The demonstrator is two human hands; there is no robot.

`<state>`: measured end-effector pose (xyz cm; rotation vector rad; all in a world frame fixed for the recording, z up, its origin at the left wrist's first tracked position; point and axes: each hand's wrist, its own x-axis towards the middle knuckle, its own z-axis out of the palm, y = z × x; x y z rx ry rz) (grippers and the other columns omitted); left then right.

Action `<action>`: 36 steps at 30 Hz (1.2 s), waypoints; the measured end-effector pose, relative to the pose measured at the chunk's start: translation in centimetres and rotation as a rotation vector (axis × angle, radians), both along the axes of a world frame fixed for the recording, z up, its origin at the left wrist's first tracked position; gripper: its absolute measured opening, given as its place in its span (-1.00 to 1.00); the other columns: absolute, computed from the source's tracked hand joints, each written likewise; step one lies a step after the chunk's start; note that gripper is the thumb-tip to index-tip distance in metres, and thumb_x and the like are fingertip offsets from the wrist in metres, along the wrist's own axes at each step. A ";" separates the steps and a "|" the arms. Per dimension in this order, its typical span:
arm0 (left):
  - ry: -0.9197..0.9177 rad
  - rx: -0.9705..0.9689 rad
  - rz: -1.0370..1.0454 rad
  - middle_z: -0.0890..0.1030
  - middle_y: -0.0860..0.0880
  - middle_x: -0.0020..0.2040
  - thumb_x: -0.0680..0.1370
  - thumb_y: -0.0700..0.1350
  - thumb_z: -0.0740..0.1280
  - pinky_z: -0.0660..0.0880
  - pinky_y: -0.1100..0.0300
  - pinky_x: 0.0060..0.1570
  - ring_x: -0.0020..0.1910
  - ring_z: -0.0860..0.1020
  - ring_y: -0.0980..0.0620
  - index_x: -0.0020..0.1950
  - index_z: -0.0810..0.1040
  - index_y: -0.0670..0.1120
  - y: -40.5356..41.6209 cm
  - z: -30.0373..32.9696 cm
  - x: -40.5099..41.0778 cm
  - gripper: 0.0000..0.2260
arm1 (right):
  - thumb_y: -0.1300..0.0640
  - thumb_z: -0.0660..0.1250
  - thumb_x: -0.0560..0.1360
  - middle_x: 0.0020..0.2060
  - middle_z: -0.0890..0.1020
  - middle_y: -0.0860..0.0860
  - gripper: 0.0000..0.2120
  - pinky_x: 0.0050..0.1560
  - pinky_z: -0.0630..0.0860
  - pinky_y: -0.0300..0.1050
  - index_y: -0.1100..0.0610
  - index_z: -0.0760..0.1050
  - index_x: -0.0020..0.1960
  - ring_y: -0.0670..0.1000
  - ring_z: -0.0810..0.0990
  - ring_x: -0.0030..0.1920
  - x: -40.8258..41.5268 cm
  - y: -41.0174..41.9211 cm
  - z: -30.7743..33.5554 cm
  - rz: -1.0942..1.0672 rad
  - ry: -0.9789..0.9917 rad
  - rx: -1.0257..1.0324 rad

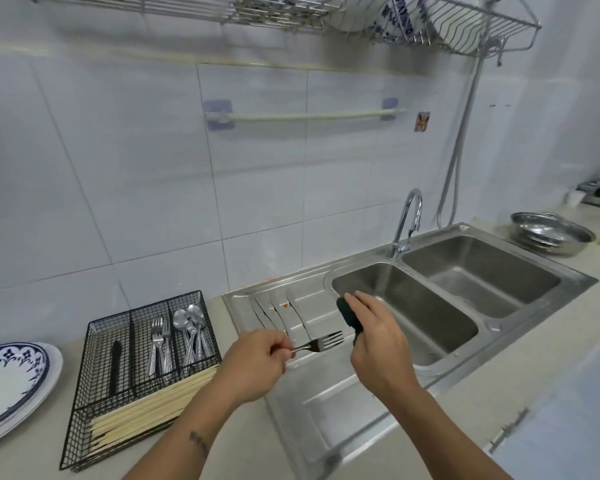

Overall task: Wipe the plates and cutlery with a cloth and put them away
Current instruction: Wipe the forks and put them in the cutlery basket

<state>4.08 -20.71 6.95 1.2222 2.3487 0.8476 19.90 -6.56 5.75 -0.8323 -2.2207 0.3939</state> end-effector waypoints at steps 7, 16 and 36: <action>-0.357 0.026 -0.062 0.71 0.02 -0.25 0.59 -0.27 0.18 0.46 0.23 -0.20 -0.41 0.58 0.12 0.07 0.66 0.01 -0.7 0.9 1.3 -0.69 | 0.35 0.19 0.35 0.18 0.52 0.00 -0.53 0.18 0.46 0.07 0.09 0.50 0.21 0.05 0.48 0.19 -0.5 -3.8 -1.9 0.237 -0.072 0.269; -0.741 0.042 -0.009 0.68 -0.07 -0.23 0.61 -0.34 0.16 0.38 0.27 -0.35 -0.37 0.58 0.05 0.11 0.64 -0.13 -3.0 0.2 1.1 -0.72 | 0.34 0.24 0.27 0.28 0.52 0.03 -0.40 0.29 0.48 0.00 0.11 0.46 0.31 0.11 0.45 0.32 0.2 -4.7 -2.7 0.304 -0.081 0.281; -0.561 0.308 0.069 0.55 0.01 -0.35 0.64 -0.10 0.30 0.43 0.21 -0.29 -0.36 0.47 0.08 -0.15 0.60 -0.04 -1.2 -2.0 3.1 -0.81 | 0.45 0.17 0.41 0.22 0.55 -0.07 -0.45 0.23 0.50 -0.08 0.08 0.52 0.32 -0.05 0.55 0.15 0.0 -2.4 -1.9 0.159 0.066 -0.053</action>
